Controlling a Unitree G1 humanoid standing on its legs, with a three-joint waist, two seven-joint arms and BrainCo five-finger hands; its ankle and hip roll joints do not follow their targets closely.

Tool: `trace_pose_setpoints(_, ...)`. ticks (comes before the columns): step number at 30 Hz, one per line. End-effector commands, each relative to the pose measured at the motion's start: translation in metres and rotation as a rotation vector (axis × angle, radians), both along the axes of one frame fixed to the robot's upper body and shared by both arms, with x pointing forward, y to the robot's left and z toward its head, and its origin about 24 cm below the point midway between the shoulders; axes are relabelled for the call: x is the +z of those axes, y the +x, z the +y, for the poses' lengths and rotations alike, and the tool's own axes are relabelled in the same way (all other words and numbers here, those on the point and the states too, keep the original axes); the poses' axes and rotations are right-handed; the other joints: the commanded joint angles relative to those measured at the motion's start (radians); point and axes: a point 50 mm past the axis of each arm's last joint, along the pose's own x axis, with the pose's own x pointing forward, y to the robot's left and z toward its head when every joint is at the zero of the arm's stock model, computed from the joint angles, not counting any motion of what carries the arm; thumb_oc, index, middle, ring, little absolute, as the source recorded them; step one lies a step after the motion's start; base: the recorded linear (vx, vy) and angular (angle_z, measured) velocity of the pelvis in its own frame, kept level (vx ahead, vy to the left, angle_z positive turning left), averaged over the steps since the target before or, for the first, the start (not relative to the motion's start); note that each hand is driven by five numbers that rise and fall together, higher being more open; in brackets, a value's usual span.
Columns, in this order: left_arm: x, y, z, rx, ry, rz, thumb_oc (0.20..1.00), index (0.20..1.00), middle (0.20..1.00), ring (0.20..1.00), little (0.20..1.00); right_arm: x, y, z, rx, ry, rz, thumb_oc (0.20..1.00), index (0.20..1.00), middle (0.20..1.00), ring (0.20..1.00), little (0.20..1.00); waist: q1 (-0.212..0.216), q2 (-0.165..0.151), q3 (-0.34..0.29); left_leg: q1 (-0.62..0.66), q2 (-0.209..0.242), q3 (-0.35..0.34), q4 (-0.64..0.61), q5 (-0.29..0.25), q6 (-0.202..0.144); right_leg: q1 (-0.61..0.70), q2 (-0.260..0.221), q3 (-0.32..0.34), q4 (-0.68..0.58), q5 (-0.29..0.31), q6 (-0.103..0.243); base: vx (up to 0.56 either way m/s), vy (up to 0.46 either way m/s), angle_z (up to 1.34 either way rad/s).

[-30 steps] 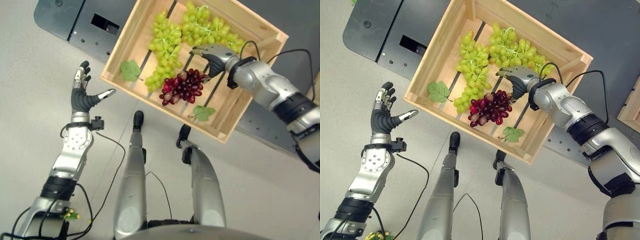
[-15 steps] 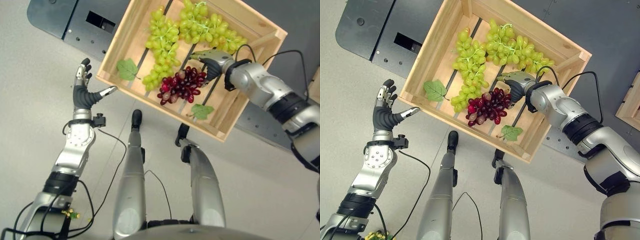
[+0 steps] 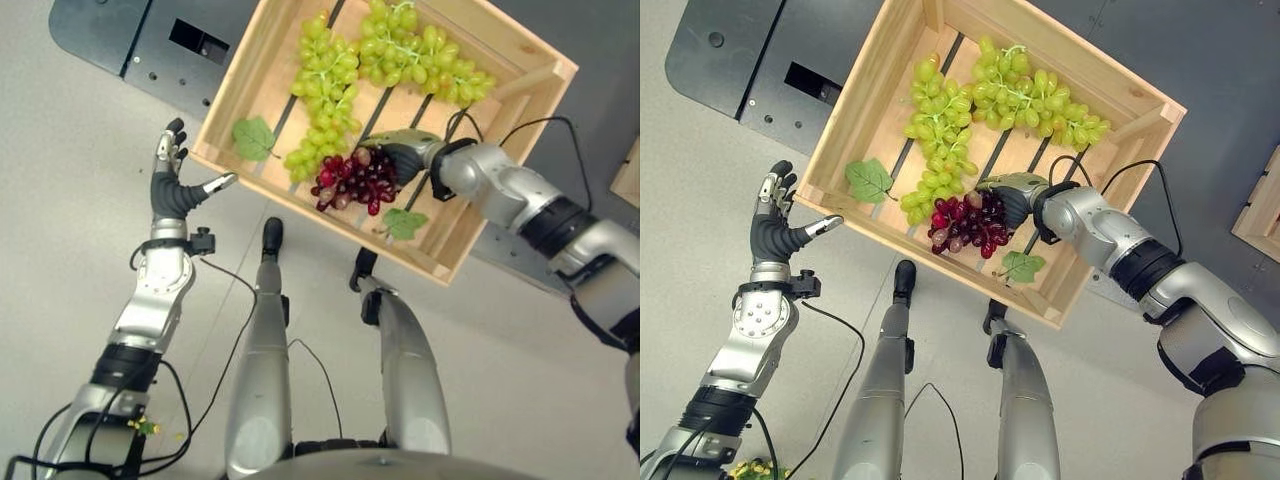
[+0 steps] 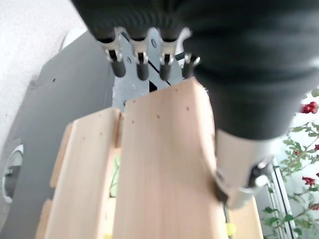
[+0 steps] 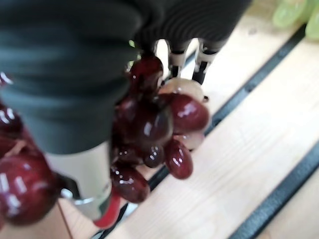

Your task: Pick up the fruits from the basket on one side to the basket on the other side

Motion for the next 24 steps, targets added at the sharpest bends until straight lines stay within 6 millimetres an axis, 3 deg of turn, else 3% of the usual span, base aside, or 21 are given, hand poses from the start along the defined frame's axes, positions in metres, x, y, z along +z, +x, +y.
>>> trace_pose_setpoints(1, 0.027, -0.005, 0.0, 0.009, 0.051, -0.133, 1.0, 1.0, 1.0, 1.0, 1.0, -0.014, -0.008, 0.021, 0.089, 0.027, 0.079, 1.0, 1.0, 1.0, 1.0, 1.0, 0.002, -0.057, -0.014, 0.088, -0.003, 0.004, 0.017, -0.121, 0.04, 0.003, -0.011, -0.006, -0.079, 0.067, 0.096, 0.01, -0.02, 0.03)
trace_pose_setpoints(14, 0.023, -0.003, -0.002, 0.009, 0.022, -0.118, 1.0, 1.0, 1.0, 1.0, 1.0, -0.033, -0.003, 0.036, 0.073, 0.057, 0.098, 1.0, 1.0, 1.0, 1.0, 1.0, 0.015, -0.062, -0.014, 0.092, 0.006, -0.013, 0.006, -0.125, 0.038, 0.005, -0.005, -0.019, -0.063, 0.043, 0.088, 0.0, -0.003, 0.0)
trace_pose_setpoints(16, 0.025, -0.003, -0.003, 0.009, 0.019, -0.128, 1.0, 1.0, 1.0, 1.0, 1.0, -0.032, -0.002, 0.037, 0.069, 0.069, 0.09, 0.2, 0.2, 0.2, 0.2, 0.2, 0.014, -0.063, -0.014, 0.082, 0.004, -0.014, 0.006, -0.119, 0.039, -0.003, -0.005, -0.019, -0.069, 0.051, 0.087, 0.0, 0.0, 0.0)
trace_pose_setpoints(24, 0.022, -0.004, -0.005, 0.016, 0.018, -0.124, 1.0, 1.0, 1.0, 1.0, 1.0, -0.036, 0.0, 0.039, 0.056, 0.079, 0.065, 0.2, 0.2, 0.2, 0.2, 0.2, 0.009, -0.056, -0.014, 0.085, 0.003, -0.012, 0.009, -0.13, 0.041, -0.006, -0.008, -0.014, -0.062, 0.044, 0.09, 0.0, 0.0, 0.0)
